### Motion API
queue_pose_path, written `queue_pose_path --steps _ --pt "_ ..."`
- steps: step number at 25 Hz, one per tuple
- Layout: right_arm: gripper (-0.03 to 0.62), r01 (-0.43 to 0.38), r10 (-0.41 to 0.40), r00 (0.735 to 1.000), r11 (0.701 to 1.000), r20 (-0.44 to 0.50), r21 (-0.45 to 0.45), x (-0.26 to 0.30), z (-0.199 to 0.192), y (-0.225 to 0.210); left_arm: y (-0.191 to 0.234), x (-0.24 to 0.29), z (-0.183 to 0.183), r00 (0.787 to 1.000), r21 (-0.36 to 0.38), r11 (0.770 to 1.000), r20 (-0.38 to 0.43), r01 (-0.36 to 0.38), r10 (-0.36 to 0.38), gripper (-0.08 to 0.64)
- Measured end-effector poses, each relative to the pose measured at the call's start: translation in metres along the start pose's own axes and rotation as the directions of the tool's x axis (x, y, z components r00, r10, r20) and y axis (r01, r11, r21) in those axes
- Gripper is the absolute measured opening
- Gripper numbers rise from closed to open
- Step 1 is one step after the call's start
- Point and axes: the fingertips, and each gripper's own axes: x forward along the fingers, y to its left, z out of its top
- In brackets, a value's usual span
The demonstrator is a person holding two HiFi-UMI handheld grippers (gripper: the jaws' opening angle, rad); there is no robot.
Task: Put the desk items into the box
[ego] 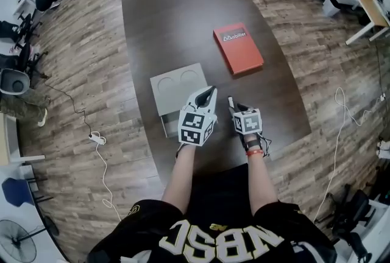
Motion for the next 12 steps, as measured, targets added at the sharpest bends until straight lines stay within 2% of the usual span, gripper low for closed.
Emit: queue_pose_path --steps 6,12 --pt "0.158 0.019 -0.020 1.000 1.000 -0.020 -0.017 0.012 -0.006 0.002 0.005 0.001 -0.004 1.000 -0.010 1.000 -0.006 -0.006 0.006 0.009" --pt "0.138 0.061 -0.061 0.997 0.998 -0.038 -0.021 0.023 -0.006 -0.002 0.011 0.000 -0.004 1.000 -0.013 1.000 -0.012 -0.014 0.014 0.008"
